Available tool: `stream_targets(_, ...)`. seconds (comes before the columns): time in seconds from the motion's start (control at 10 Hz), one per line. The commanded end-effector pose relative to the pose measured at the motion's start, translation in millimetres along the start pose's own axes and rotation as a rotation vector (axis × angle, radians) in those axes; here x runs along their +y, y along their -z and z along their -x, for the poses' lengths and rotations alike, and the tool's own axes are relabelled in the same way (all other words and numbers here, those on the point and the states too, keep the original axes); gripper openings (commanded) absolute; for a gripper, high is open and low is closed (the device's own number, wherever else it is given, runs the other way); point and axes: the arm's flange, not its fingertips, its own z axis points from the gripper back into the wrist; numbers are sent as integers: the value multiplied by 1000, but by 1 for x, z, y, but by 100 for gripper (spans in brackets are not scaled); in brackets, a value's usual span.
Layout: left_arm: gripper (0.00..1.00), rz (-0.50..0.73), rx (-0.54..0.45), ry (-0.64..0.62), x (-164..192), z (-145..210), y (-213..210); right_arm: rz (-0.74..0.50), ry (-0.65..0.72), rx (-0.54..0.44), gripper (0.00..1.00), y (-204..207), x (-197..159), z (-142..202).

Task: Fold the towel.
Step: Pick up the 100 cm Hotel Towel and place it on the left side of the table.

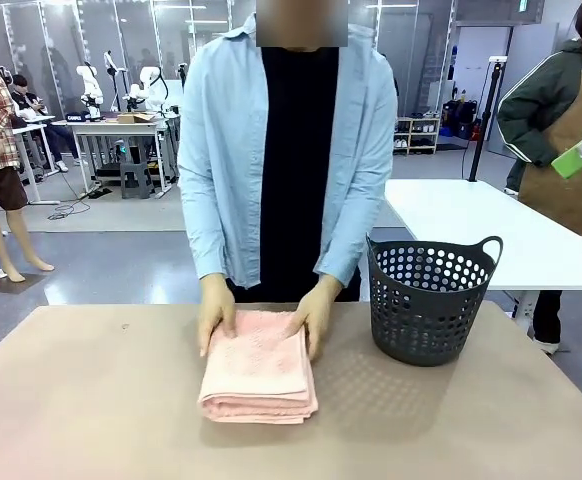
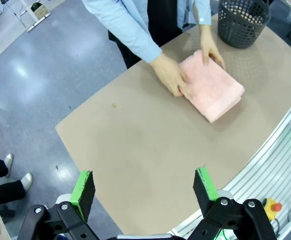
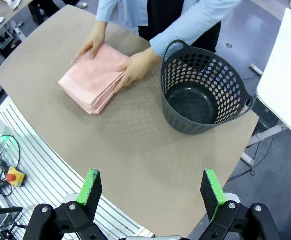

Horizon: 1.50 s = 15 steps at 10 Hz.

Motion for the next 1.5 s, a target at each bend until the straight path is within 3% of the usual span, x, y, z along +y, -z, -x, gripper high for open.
stream_targets(0.0,100,-12,6,-6,-1,1,-2,2,7,9,100,0,-2,0)
stream_targets(1.1,100,0,0,0,0,0,0,2,7,9,100,0,-2,0)
stream_targets(1.4,100,127,-34,-102,2,-6,59,2,7,9,100,0,-2,0)
